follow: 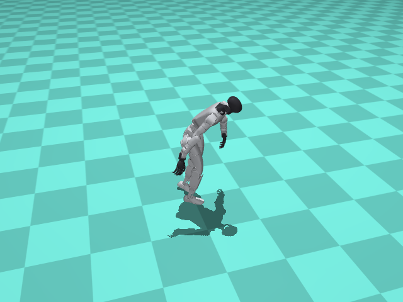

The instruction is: Stand up

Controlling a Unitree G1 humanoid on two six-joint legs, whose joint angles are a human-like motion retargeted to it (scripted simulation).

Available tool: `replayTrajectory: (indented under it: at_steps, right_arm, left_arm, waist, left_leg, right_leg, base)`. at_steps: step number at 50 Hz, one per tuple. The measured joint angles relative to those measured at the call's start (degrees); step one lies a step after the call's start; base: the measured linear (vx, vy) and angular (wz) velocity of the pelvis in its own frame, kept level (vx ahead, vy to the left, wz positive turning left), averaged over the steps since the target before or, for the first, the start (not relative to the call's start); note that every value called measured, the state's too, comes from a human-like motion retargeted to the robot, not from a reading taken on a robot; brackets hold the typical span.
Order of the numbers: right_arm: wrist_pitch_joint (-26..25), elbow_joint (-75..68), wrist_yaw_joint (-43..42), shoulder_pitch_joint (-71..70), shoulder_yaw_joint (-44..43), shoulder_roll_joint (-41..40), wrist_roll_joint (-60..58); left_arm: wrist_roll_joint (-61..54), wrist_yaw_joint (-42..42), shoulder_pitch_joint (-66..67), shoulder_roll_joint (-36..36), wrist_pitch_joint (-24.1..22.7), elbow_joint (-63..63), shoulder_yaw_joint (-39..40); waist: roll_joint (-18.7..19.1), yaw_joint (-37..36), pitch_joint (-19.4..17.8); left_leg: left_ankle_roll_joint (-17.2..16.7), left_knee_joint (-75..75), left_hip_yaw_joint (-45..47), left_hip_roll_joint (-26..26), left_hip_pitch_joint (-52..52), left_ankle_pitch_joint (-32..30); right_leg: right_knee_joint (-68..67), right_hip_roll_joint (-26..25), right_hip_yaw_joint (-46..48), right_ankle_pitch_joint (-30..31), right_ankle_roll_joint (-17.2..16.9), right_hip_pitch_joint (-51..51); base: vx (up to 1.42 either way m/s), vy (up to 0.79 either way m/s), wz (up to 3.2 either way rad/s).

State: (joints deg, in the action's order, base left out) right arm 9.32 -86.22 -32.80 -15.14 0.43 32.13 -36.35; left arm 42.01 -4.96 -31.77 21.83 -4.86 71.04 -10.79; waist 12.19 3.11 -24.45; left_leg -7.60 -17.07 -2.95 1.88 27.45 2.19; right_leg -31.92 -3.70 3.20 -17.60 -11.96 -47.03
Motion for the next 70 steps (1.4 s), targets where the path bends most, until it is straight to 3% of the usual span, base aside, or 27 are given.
replayTrajectory:
  at_steps: [4, 10, 12, 14, 17, 20, 22, 23, 25, 27, 30, 33, 35, 38, 40, 41, 43, 45, 47, 50, 52, 55, 57, 62, 67, 70]
  right_arm:
    - [-0.5, -2.2, 0.9, 3.0, -1.0, -1.7, 0.4]
    - [-1.2, -4.9, 4.2, 5.3, -1.0, -4.9, 1.2]
    - [-1.3, -4.9, 5.2, 6.0, -0.4, -5.8, 0.7]
    - [-1.4, -4.7, 6.7, 6.2, 0.4, -6.7, -0.3]
    - [-1.7, -4.4, 10.0, 4.5, 2.4, -6.9, -2.2]
    - [-1.6, -3.0, 14.2, 2.6, 2.8, -7.8, -3.7]
    - [-0.6, -1.4, 16.9, 2.3, 2.6, -9.0, -2.9]
    - [0.1, -0.7, 18.2, 2.4, 2.7, -9.5, -2.2]
    - [1.4, 0.7, 20.7, 1.9, 3.1, -9.8, -0.9]
    - [2.3, 2.1, 23.9, 1.4, 3.6, -10.2, 0.2]
    - [3.1, 3.8, 26.1, 0.6, 3.5, -10.2, 1.3]
    - [3.9, 5.5, 26.0, 0.9, 3.5, -10.8, 3.0]
    - [4.4, 6.9, 26.0, 0.9, 3.2, -11.2, 4.3]
    - [5.4, 8.8, 26.1, 0.7, 2.7, -11.4, 6.1]
    - [6.0, 9.5, 26.2, 0.7, 2.8, -11.5, 7.1]
    - [6.3, 9.5, 26.3, 0.5, 2.9, -11.7, 7.5]
    - [6.6, 9.4, 26.7, 0.8, 3.4, -12.1, 7.6]
    - [6.3, 8.1, 27.3, 1.2, 4.1, -12.7, 6.8]
    - [5.6, 6.0, 27.5, 1.9, 4.5, -13.0, 6.2]
    - [4.4, 2.5, 28.1, 2.8, 4.8, -12.8, 4.9]
    - [3.4, 1.5, 27.9, 4.4, 4.4, -12.8, 3.2]
    - [2.7, 1.0, 27.5, 7.5, 2.7, -12.8, 2.5]
    - [2.6, 0.6, 28.1, 9.5, 1.8, -12.6, 3.3]
    - [2.3, -0.2, 28.0, 14.3, 0.3, -12.2, 2.9]
    - [1.7, -0.7, 27.9, 17.6, -1.9, -12.5, 2.0]
    - [1.6, -1.5, 28.2, 18.1, -3.2, -13.4, 2.6]
  left_arm:
    - [0.4, 1.0, -2.6, -0.9, -1.5, -1.7, -2.0]
    - [3.3, 0.7, -4.2, -3.3, -2.9, -3.7, -3.4]
    - [4.3, 1.5, -2.9, -4.1, -3.8, -4.8, -3.9]
    - [5.5, 3.0, -0.7, -4.9, -4.9, -5.7, -3.6]
    - [6.8, 5.7, 3.4, -6.4, -5.7, -5.9, -3.0]
    - [9.1, 5.2, 7.2, -6.6, -6.0, -4.6, -2.6]
    - [12.3, 2.5, 9.9, -6.1, -5.5, -3.3, -2.4]
    - [14.2, 1.1, 11.6, -5.8, -5.1, -2.7, -2.0]
    - [17.6, -0.7, 14.7, -6.0, -3.6, -1.4, -0.7]
    - [20.3, -0.7, 18.5, -6.0, -1.7, 0.1, 1.8]
    - [21.2, 1.1, 24.1, -6.6, 0.7, 2.7, 5.9]
    - [19.4, 2.5, 31.0, -7.4, 2.3, 5.0, 10.7]
    - [17.0, 2.3, 35.1, -7.6, 2.6, 6.3, 13.8]
    - [12.0, 1.7, 39.6, -7.9, 2.7, 9.4, 18.0]
    - [8.9, 1.9, 41.6, -7.9, 2.9, 11.7, 20.0]
    - [7.0, 2.1, 42.7, -7.7, 3.2, 13.4, 21.2]
    - [4.5, 2.3, 44.5, -7.5, 3.8, 15.9, 23.3]
    - [3.0, 1.7, 45.9, -7.5, 5.1, 18.5, 25.7]
    - [2.0, 0.2, 45.7, -7.5, 6.7, 20.1, 26.3]
    - [0.2, -1.9, 44.0, -7.5, 7.2, 21.0, 25.3]
    - [-0.2, -2.7, 41.7, -7.6, 6.3, 20.6, 23.6]
    - [1.6, -3.4, 36.2, -7.7, 6.5, 18.4, 20.3]
    - [3.4, -3.1, 31.8, -7.7, 6.2, 16.3, 17.9]
    - [4.7, -2.4, 22.6, -7.7, 2.6, 9.9, 12.1]
    - [4.6, -1.7, 15.1, -8.0, -0.8, 4.5, 9.5]
    - [4.4, -1.0, 11.8, -7.6, -2.5, 2.6, 9.2]
  waist:
    - [-1.9, 4.8, -0.2]
    - [-3.4, 7.2, 2.1]
    - [-4.5, 6.9, 4.5]
    - [-4.4, 6.2, 6.2]
    - [-4.8, 6.2, 8.1]
    - [-6.7, 5.5, 9.7]
    - [-8.4, 4.5, 10.7]
    - [-8.6, 3.9, 10.8]
    - [-11.0, 3.4, 11.6]
    - [-11.8, 3.9, 12.4]
    - [-11.8, 2.0, 12.2]
    - [-11.5, -0.3, 13.2]
    - [-10.5, -1.4, 13.7]
    - [-9.5, -2.3, 13.8]
    - [-9.6, -2.2, 13.8]
    - [-9.7, -1.6, 13.8]
    - [-10.7, -1.6, 13.7]
    - [-10.5, -4.0, 13.7]
    - [-10.5, -3.4, 13.9]
    - [-9.1, -3.2, 14.5]
    - [-6.9, -2.3, 15.3]
    - [-4.9, -2.1, 15.8]
    - [-4.2, -1.6, 16.0]
    - [-3.5, 2.1, 16.6]
    - [-6.6, 5.7, 16.1]
    - [-8.0, 5.8, 14.9]
  left_leg:
    - [-0.4, 2.3, -2.4, -2.7, -10.5, 0.1]
    - [-4.3, 3.6, -6.4, -3.3, -23.3, -1.8]
    - [-5.2, 4.9, -6.6, -5.7, -26.5, -5.3]
    - [-6.8, 4.2, -6.2, -5.7, -28.8, -9.7]
    - [-7.4, 0.5, -3.1, -8.3, -30.7, -19.0]
    - [-7.4, -8.4, 3.4, -12.2, -29.2, -28.7]
    - [-7.4, -18.5, 7.8, -11.9, -25.9, -32.1]
    - [-7.4, -25.8, 8.4, -9.9, -23.5, -32.2]
    - [-7.4, -29.6, 5.8, -15.4, -20.5, -31.8]
    - [-7.4, -33.3, 6.5, -13.5, -16.5, -24.7]
    - [-7.4, -31.4, 0.8, -19.1, -12.3, -17.7]
    - [-7.4, -21.7, -3.5, -16.0, -8.6, -12.1]
    - [-3.9, -13.9, -3.6, -12.7, -5.7, -9.3]
    - [6.1, 0.3, -4.5, -11.0, -3.3, -6.1]
    - [12.9, 8.2, -7.6, -11.4, -3.1, -9.1]
    - [14.5, 12.0, -11.8, -12.2, -4.4, -12.2]
    - [14.0, 11.1, -13.0, -12.7, -5.6, -11.5]
    - [11.5, 3.5, -1.8, -8.0, -4.2, -10.9]
    - [8.5, 4.0, -9.0, -9.1, -6.6, -8.0]
    - [6.5, 1.3, -7.2, -6.9, -8.8, -2.7]
    - [5.5, 1.6, -7.7, -4.5, -10.5, -1.1]
    - [4.6, 3.1, -7.2, -1.8, -13.3, -0.2]
    - [4.0, 4.7, -6.3, -0.5, -15.6, -0.5]
    - [2.0, 6.7, -6.7, 0.0, -20.8, -0.8]
    - [-0.5, 8.3, -7.9, -3.3, -28.9, -1.5]
    - [-5.6, 6.7, -8.7, -1.0, -34.4, -0.1]
  right_leg:
    - [15.1, 6.3, -3.1, 5.3, -3.0, 5.0]
    - [21.6, 7.6, -4.2, 11.5, -3.0, 13.0]
    - [20.0, 9.8, -4.6, 10.5, -1.7, 14.8]
    - [17.6, 7.2, -9.4, 9.2, 0.7, 16.1]
    - [12.3, 8.5, -9.5, 6.1, 2.8, 17.1]
    - [9.8, 11.2, -12.3, 2.8, 3.8, 20.4]
    - [9.2, 12.8, -11.8, 1.5, 5.3, 23.5]
    - [8.8, 11.7, -11.3, 0.7, 6.9, 25.5]
    - [9.8, 14.1, -12.5, -0.3, 7.6, 29.1]
    - [11.1, 14.1, -10.6, -0.4, 9.4, 32.4]
    - [13.1, 12.7, -10.5, -0.6, 10.3, 37.9]
    - [18.4, 8.2, -8.9, 2.6, 14.0, 43.1]
    - [21.0, 5.3, -8.2, 4.4, 15.3, 45.5]
    - [22.2, 2.9, -8.1, 5.7, 16.0, 48.5]
    - [22.6, 2.1, -7.8, 6.5, 16.4, 50.2]
    - [22.4, 1.5, -7.2, 7.0, 16.6, 51.2]
    - [20.9, 0.9, -7.9, 8.3, 16.8, 52.5]
    - [16.8, -2.3, -10.9, 12.3, 16.7, 52.9]
    - [11.4, -4.2, -8.7, 20.9, 15.4, 52.0]
    - [-2.6, -7.5, -5.0, 31.4, 10.6, 46.3]
    - [-12.9, -7.7, 1.0, 27.3, 10.3, 40.3]
    - [-24.6, -8.0, 4.1, 17.8, 12.6, 30.7]
    - [-27.5, -8.0, 3.8, 14.1, 10.4, 24.6]
    - [-16.3, -3.4, 2.3, 9.9, 6.1, 15.9]
    - [11.4, 6.3, -0.5, 10.1, -1.7, 17.1]
    - [26.2, 4.6, -0.9, 8.9, -3.0, 18.5]
  base:
    - [0.47, -0.1, 0.79]
    - [0.59, -0.22, 0.47]
    - [0.62, -0.05, 0.19]
    - [0.76, -0.13, -0.08]
    - [0.74, 0.17, -0.03]
    - [0.79, 0.24, 0.05]
    - [0.77, -0.12, 0.16]
    - [0.8, -0.28, 0.11]
    - [0.81, -0.22, 0.35]
    - [0.62, -0.21, 0.56]
    - [0.77, -0.06, -0.14]
    - [0.54, -0.41, -0.27]
    - [0.58, -0.18, -0.12]
    - [0.68, 0.14, -0.11]
    - [0.69, 0.21, 0.01]
    - [0.54, 0.13, 0.06]
    - [0.59, 0.14, -0.41]
    - [0.75, 0.24, -1.15]
    - [0.74, 0.28, -0.32]
    - [0.7, 0.26, -0.05]
    - [0.62, 0.26, 0.09]
    - [0.69, 0.29, 0.18]
    - [0.52, 0.17, 0.47]
    - [0.65, 0.2, 0.6]
    - [0.73, 0.06, 0.42]
    - [0.83, -0.39, -0.1]
